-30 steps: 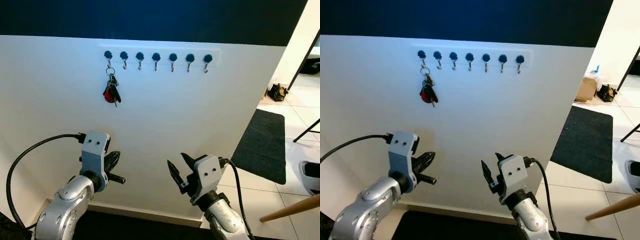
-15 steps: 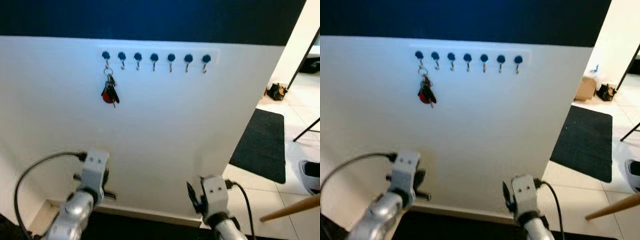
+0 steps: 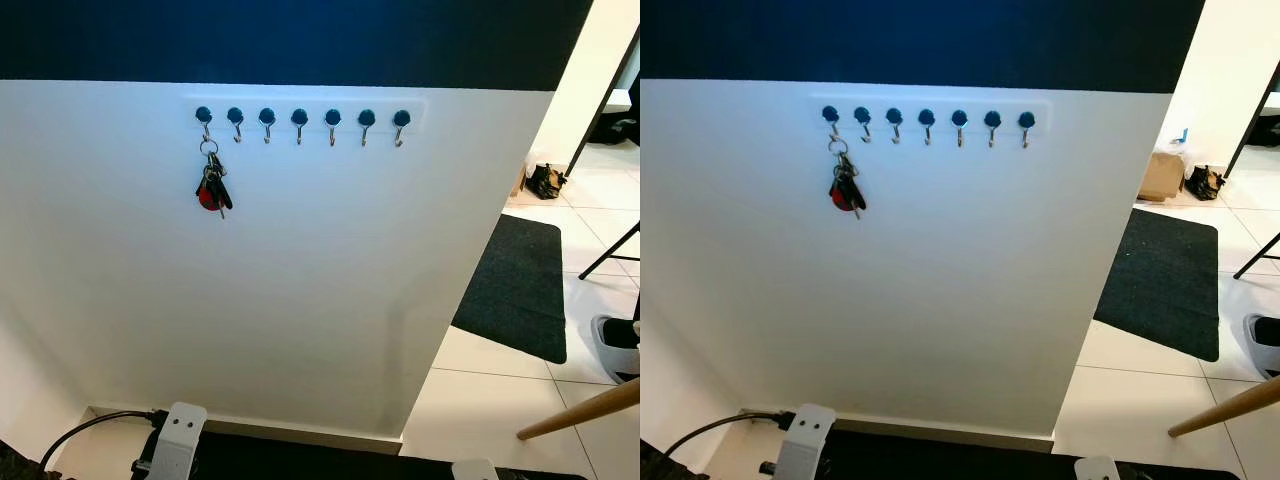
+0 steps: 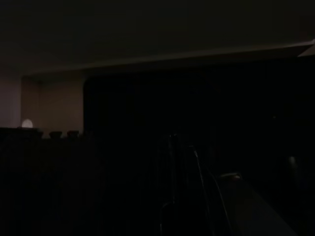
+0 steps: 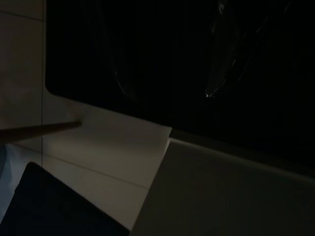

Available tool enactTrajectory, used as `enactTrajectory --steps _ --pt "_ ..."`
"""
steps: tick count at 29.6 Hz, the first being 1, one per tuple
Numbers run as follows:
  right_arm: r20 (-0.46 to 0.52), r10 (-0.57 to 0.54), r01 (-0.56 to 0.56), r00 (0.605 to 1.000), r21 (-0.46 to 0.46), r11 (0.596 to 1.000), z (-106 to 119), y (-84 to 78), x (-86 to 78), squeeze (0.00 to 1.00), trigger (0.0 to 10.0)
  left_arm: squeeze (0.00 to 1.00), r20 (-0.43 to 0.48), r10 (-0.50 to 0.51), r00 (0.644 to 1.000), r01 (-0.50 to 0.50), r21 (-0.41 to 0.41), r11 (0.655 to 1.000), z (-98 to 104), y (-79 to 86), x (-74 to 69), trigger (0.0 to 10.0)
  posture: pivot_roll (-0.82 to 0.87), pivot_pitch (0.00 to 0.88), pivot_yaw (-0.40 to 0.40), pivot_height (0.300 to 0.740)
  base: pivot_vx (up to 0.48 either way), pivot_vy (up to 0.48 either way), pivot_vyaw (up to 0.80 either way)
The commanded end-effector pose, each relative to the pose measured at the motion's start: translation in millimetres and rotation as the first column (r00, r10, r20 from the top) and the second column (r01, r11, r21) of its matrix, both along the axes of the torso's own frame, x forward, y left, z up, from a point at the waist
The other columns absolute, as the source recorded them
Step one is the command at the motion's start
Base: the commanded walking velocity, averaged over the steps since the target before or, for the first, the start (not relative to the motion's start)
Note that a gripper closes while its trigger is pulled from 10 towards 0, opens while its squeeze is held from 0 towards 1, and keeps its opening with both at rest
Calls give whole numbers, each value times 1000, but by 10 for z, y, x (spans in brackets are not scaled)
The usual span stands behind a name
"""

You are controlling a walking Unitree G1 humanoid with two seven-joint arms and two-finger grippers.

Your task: Hang keys on a hook

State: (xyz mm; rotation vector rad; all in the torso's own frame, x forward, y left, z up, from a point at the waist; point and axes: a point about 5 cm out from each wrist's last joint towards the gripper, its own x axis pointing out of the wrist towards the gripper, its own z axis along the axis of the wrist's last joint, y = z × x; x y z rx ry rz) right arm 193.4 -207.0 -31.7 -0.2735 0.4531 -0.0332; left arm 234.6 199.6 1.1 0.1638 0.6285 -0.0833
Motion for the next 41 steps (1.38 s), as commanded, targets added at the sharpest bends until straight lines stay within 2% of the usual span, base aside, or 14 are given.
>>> enactTrajectory --steps 1,16,41 --pt "-7 -19 19 1000 8 1000 -37 -3 -38 0 10000 0 -37 -4 999 3 -13 1000 -104 -28 -78 10000 35 147 66 740 0 0 0" --pt "13 -40 40 999 33 999 -72 -2 21 0 10000 0 1 -15 1000 15 4 1000 -142 -26 -79 10000 43 152 61 740 0 0 0" --pt "19 -34 33 999 33 999 -96 8 48 0 10000 0 40 -36 999 36 10 999 -112 -65 6 10000 44 148 61 740 0 0 -791"
